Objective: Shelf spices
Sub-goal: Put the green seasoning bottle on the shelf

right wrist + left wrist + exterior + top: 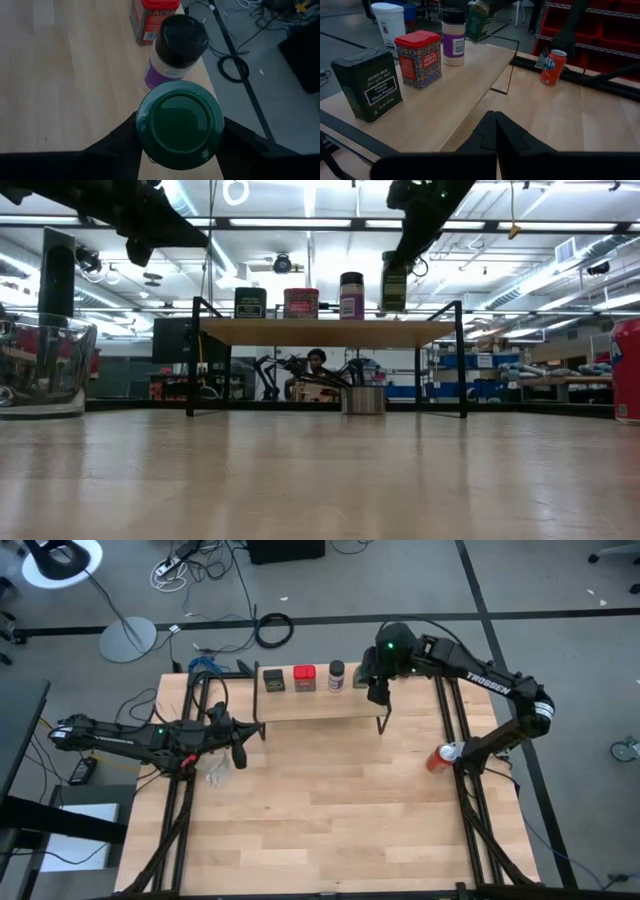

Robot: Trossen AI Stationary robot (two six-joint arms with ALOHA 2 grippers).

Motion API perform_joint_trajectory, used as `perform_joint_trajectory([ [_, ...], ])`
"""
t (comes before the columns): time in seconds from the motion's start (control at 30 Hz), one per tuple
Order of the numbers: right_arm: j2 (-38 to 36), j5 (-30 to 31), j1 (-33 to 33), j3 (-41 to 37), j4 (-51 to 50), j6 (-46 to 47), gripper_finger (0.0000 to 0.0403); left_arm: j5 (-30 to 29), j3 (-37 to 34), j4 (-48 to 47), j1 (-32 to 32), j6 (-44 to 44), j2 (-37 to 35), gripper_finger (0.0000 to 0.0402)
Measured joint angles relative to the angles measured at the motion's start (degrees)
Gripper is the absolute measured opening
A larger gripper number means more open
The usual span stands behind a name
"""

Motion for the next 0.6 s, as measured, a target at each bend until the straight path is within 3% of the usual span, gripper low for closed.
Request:
perform_joint_trajectory([
  [0.6, 4.21, -6.95, -6.59, -0.04, -0.21, -1.96, 0.0198, 0.04, -0.02, -1.62, 0.0, 0.0, 0.01, 0.0],
])
